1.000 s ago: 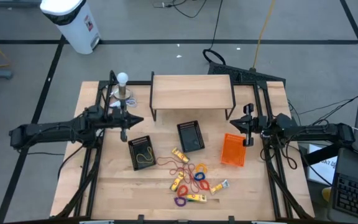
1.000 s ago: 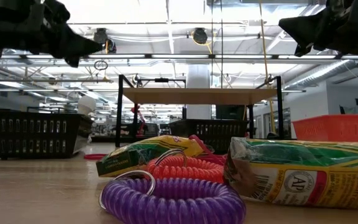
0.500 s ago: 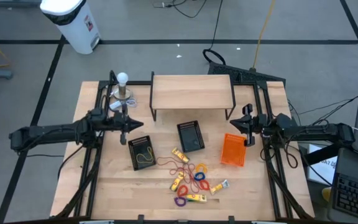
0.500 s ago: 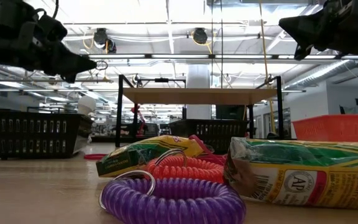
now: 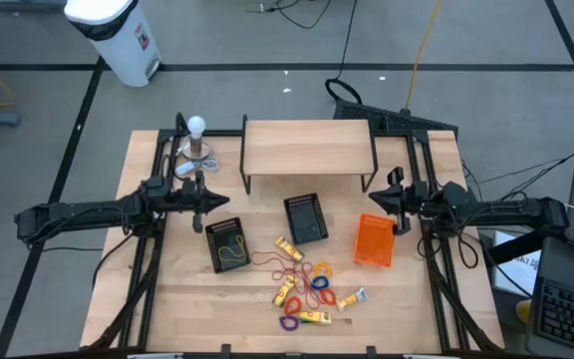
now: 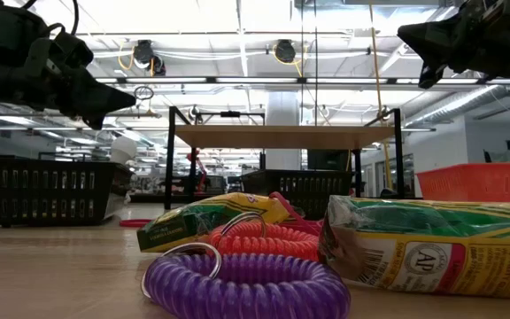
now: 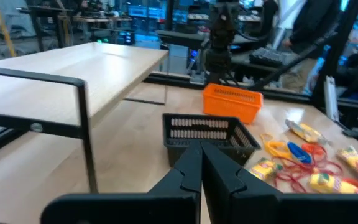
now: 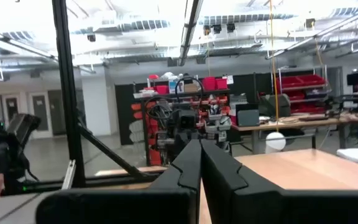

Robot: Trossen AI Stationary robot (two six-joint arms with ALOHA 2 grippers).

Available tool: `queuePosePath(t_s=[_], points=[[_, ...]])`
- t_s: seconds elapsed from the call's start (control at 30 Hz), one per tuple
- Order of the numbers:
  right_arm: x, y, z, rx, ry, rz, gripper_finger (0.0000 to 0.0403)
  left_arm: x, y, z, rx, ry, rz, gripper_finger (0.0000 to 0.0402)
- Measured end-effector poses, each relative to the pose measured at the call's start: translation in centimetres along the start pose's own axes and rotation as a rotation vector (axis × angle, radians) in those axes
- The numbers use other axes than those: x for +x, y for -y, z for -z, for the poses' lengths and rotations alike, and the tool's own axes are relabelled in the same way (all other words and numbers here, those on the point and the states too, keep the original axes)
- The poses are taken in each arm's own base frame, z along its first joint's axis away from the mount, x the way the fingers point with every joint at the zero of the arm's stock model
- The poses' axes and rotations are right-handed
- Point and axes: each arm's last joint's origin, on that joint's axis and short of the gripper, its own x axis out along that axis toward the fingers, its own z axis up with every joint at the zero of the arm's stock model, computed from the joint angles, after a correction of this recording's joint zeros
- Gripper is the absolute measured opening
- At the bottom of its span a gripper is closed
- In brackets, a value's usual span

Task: Pick & Place Office Desk Supplies
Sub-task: Put the orange spring rubberband into the right black bin

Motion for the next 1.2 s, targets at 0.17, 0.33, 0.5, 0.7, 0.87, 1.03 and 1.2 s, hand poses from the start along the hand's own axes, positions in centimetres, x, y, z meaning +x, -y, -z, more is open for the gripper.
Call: queuePosePath(t_s=[0.17, 0.33, 0.5, 0.7, 0.87, 1.03, 1.2], points=[[0.7, -0.1, 1.1, -0.002, -0.252, 0.021, 0.0002, 0.0, -0.1, 0.2, -0.003, -0.020, -0.025, 0.0015], [3.0, -1.0, -2.0, 0.008, -0.488, 0.021, 0.0001, 0.0, -0.1, 0.1, 0.076, -0.015, -0.026, 0.0008], [5.0, -2.7, -4.1, -0.022, -0.723, -0.033, 0.0001, 0.0, -0.2, -0.1, 0.105, 0.009, -0.054, 0.0004], [6.9, -4.6, -3.9, 0.005, -1.033, -0.048, 0.0019, 0.0, -0.3, -0.1, 0.082, 0.007, -0.099, 0.0020], [9.1, -7.0, -3.2, -0.008, -1.162, -0.141, 0.0074, 0.0, -0.3, -0.1, 0.084, 0.007, -0.106, 0.0014], [10.3, -9.0, -1.9, -0.080, -1.235, -0.197, 0.0138, 0.0, -0.4, -0.1, 0.079, 0.009, -0.156, 0.0002], [10.5, -11.1, -0.7, -0.060, -1.254, -0.309, 0.0178, 0.0, -0.5, -0.1, 0.079, 0.010, -0.165, 0.0016]])
